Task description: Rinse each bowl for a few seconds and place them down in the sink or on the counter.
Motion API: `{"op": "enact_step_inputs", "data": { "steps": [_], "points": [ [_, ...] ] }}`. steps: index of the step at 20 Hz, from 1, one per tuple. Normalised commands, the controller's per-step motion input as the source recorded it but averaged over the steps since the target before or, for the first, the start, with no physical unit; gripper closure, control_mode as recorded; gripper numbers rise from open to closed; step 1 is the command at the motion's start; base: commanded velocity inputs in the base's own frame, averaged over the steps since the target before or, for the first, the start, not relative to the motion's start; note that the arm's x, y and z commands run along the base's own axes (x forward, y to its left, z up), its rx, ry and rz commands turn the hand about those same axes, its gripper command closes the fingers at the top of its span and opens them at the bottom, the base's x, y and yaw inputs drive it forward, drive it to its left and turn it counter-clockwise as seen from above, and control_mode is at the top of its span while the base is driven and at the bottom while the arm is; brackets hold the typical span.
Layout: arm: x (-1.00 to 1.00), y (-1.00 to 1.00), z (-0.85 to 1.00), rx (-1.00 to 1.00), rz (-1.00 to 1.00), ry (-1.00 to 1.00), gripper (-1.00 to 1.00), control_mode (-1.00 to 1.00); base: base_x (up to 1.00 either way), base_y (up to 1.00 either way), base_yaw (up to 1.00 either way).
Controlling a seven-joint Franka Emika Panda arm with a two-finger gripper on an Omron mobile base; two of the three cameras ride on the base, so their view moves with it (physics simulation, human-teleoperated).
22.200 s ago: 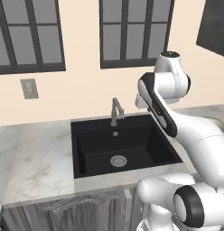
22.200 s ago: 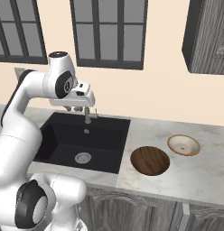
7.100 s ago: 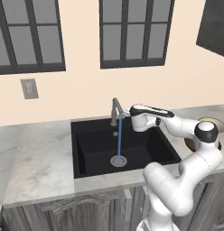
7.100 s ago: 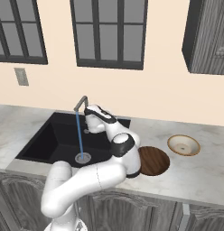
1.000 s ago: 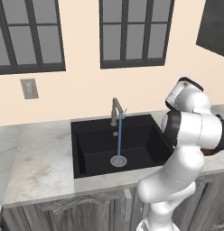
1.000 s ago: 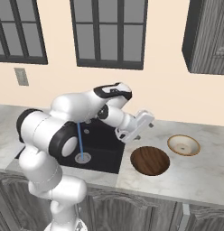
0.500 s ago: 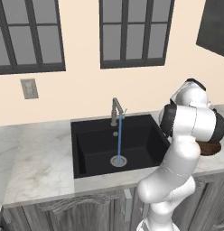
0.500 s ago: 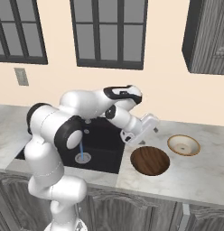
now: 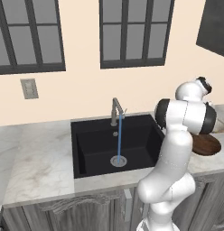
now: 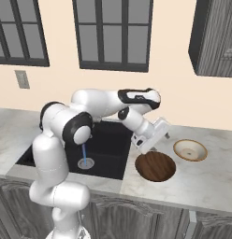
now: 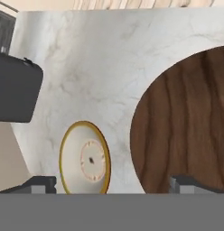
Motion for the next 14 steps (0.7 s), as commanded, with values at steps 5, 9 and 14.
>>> {"op": "enact_step_inputs", "data": {
  "steps": [5,9,14],
  "points": [
    [0.17,-0.26,0.0,0.05,0.01,0.06,-1.0,-1.0,0.0,0.0,0.0],
    [0.07,-0.29,-0.03,0.05,0.04,0.06,-1.0,-1.0,0.0,0.0,0.0],
    [0.0,-0.34,0.0,0.04,0.08,0.01,-1.0,-1.0,0.0,0.0,0.0]
  ]
}}
